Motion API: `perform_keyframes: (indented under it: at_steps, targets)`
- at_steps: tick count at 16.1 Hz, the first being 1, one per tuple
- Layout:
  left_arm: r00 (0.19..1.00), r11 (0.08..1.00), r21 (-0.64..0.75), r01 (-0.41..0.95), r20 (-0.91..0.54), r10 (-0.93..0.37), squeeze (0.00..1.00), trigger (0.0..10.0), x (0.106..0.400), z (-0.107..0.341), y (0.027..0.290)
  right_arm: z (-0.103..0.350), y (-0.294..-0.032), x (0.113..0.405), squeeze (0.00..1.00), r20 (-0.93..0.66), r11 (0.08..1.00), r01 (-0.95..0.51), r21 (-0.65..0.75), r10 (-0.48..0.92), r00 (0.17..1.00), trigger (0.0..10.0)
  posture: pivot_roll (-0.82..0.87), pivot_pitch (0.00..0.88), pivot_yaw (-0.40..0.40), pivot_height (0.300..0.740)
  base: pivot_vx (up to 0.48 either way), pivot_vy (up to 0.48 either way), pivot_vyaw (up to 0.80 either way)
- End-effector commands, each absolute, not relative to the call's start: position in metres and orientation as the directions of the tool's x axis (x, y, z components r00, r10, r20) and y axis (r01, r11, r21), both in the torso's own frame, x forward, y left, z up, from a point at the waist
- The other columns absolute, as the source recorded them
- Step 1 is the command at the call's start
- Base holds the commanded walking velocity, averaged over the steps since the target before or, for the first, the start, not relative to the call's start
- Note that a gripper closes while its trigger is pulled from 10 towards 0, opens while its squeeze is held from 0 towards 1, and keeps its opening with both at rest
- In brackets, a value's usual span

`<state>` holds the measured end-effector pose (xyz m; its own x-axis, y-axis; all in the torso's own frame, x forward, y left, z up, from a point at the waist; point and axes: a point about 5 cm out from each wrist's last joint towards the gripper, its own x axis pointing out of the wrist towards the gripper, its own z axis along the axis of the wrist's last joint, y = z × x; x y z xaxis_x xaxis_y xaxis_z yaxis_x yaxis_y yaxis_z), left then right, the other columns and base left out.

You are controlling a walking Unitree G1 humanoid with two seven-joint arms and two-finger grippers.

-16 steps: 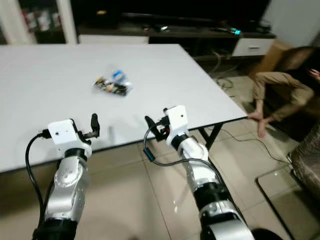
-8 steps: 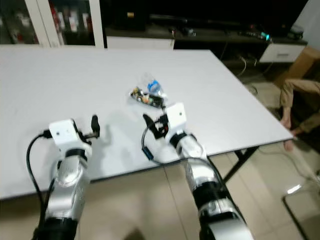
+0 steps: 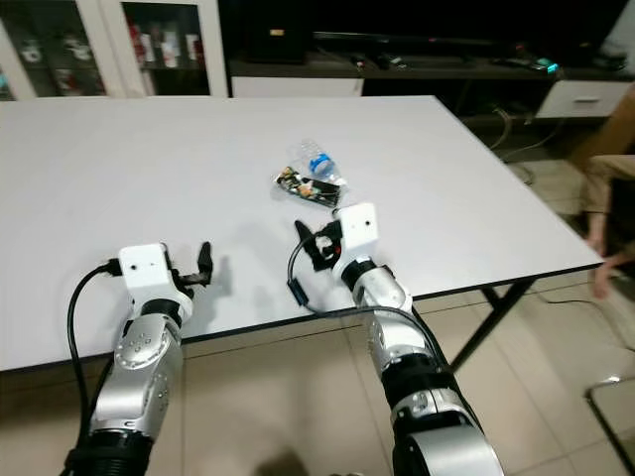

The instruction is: Picking trash to rubbish bin

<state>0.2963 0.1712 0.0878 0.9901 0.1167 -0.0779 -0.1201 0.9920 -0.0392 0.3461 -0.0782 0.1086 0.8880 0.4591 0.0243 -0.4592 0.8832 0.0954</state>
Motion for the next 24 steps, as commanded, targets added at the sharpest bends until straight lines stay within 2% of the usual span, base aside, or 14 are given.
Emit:
perform_keyframes:
  at_steps: [1,6,8,15,24]
  targets:
    - [0.994,0.996,-0.042,-0.079,-0.072,0.076,0.0,10.0,0.297,0.092,0.167,0.114,-0.081,0.35,0.0,0.047,0.893,-0.436,0.113,0.433,0.9,10.0,0.01,0.0,-0.036,0.74,0.0,0.0,0.0]
    - [0.997,0.999,-0.042,-0.026,-0.08,0.022,0.0,10.0,0.297,0.094,0.168,0.111,-0.087,0.35,0.0,0.055,0.914,-0.384,0.131,0.38,0.923,10.0,0.01,0.012,0.006,0.74,0.0,0.0,0.0]
    - [0.999,0.999,-0.048,-0.021,-0.042,0.019,0.0,10.0,0.3,0.105,0.169,0.111,-0.086,0.348,0.0,0.062,0.914,-0.384,0.129,0.379,0.923,10.0,0.01,0.032,0.007,0.74,0.0,0.0,0.0]
    - [0.999,0.997,-0.053,-0.048,-0.026,0.047,0.0,10.0,0.298,0.112,0.182,0.118,-0.067,0.34,0.0,0.11,0.891,-0.438,0.123,0.426,0.898,10.0,0.02,0.099,0.005,0.74,0.408,0.0,0.0]
    - [0.997,0.998,-0.044,-0.048,-0.066,0.045,0.0,10.0,0.287,0.106,0.18,0.119,-0.068,0.335,0.0,0.117,0.902,-0.419,0.104,0.408,0.906,10.0,0.02,0.127,0.014,0.74,0.357,0.0,0.0]
